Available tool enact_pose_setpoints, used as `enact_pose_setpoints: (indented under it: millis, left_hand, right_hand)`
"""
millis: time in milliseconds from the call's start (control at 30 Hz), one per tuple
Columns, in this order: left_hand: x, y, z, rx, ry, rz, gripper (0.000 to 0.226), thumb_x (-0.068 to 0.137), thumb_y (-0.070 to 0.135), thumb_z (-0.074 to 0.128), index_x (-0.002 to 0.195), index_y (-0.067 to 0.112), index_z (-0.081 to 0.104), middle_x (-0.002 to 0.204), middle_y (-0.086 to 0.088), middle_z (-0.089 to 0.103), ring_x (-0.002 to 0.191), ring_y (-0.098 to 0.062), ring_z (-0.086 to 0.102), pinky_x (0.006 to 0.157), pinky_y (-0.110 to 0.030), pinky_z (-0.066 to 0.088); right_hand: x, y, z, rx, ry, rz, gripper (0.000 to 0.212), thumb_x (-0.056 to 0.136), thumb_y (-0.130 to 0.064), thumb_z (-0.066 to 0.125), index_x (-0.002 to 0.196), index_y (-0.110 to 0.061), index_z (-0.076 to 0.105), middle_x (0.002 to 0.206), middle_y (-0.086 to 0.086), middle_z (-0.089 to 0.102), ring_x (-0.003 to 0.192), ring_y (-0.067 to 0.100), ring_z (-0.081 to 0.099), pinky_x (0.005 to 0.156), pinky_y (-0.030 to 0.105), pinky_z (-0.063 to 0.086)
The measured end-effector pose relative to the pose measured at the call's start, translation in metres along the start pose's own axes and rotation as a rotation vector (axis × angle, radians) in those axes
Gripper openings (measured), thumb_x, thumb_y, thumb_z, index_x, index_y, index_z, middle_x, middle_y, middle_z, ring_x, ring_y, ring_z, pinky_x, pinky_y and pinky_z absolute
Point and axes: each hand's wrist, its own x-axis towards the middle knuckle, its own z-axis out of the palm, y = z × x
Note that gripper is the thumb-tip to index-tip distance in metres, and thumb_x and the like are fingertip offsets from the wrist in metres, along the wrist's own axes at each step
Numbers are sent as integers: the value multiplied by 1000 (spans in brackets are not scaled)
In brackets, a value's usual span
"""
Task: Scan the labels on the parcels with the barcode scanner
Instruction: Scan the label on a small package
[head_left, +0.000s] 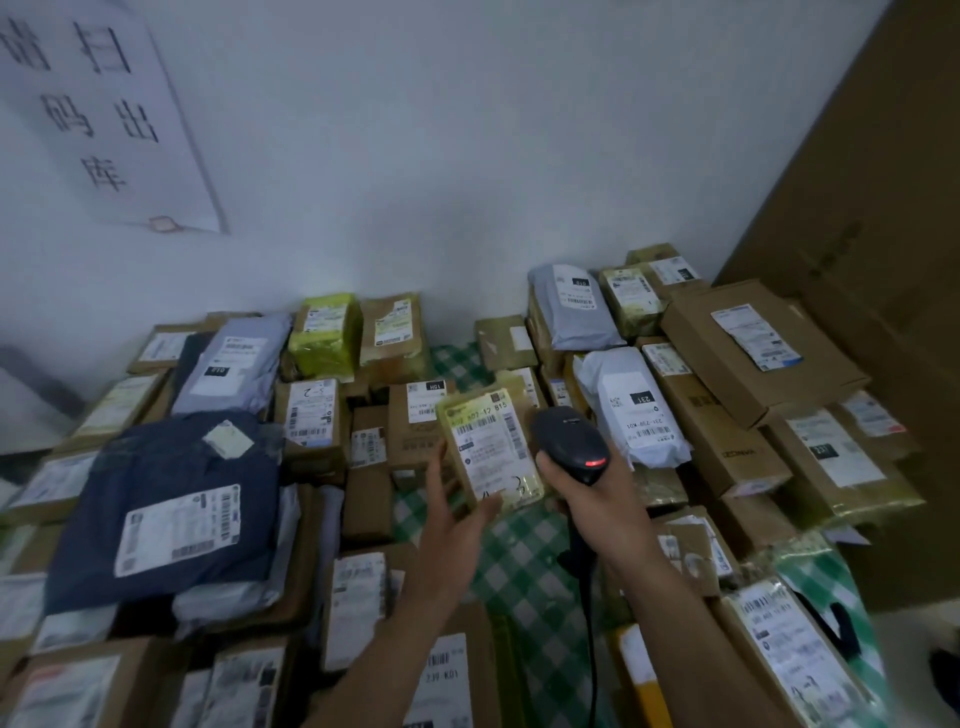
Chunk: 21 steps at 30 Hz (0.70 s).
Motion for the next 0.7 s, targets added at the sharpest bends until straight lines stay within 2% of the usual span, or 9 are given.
enact_pose_setpoints:
  millis: [67,133,233,300,367,533,567,633,700]
  left_hand:
    - [-11,1,0,7,-1,51,92,97,23,72,152,58,7,151,13,44,94,28,54,83,-17,44]
    - [-19,5,-4,13,12,90,95,96,20,73,145,64,4,152,15,42,91,33,51,81,-14,46]
    - [-29,14,-14,-31,34,115,88,97,29,71,142,68,6,147,21,43,102,23,53,82,-9,46]
    - [-35,18,-23,-35,58,149,85,91,46,68,154,61,12,150,19,47,124,5,53,91,-16,49]
    - [-38,20,-31,-19,107,201,87,89,46,69,158,52,16,148,16,52,131,-4,53,90,-17,54]
    - [-47,26,-46,-27,173,260,80,97,30,69,129,83,16,148,12,51,132,-6,54,91,-15,54]
    - [-46,25,-51,-19,193,258,82,98,29,69,130,82,15,151,8,49,135,-10,53,93,-16,54]
    - [-45,24,-58,11,232,265,83,97,30,70,146,69,14,158,5,44,141,-14,47,106,-31,52]
    - [-43,19,-66,57,258,276,87,97,32,70,159,50,13,162,6,39,145,-13,43,116,-46,43]
  right_hand:
    - [-9,-5,2,-10,-31,-22,50,85,-27,85,130,-23,65,110,-10,77,99,3,72,84,32,62]
    - [-18,-10,3,-25,-64,-52,46,87,-25,84,128,-23,64,111,-7,77,96,0,72,74,22,60]
    - [-30,-19,7,-30,-117,-102,41,89,-17,81,125,-23,62,107,-11,75,90,-7,70,68,12,55]
    - [-38,-25,10,-56,-146,-114,46,87,-23,83,128,-25,62,106,-14,75,96,-4,71,79,21,60]
    - [-43,-27,13,-102,-170,-114,58,83,-35,87,134,-29,60,115,-16,74,107,0,69,93,37,60]
    - [-58,-34,21,-138,-172,-148,60,83,-37,86,135,-31,58,118,-13,72,106,8,70,92,36,59]
    - [-61,-37,22,-149,-182,-153,56,83,-36,85,132,-31,59,115,-12,72,102,8,70,87,29,59]
    - [-69,-41,24,-181,-233,-157,48,85,-32,84,127,-33,60,107,-13,73,92,5,70,72,17,56]
    - [-76,-42,28,-214,-297,-133,50,86,-31,84,130,-32,59,107,-11,74,88,6,73,72,23,60]
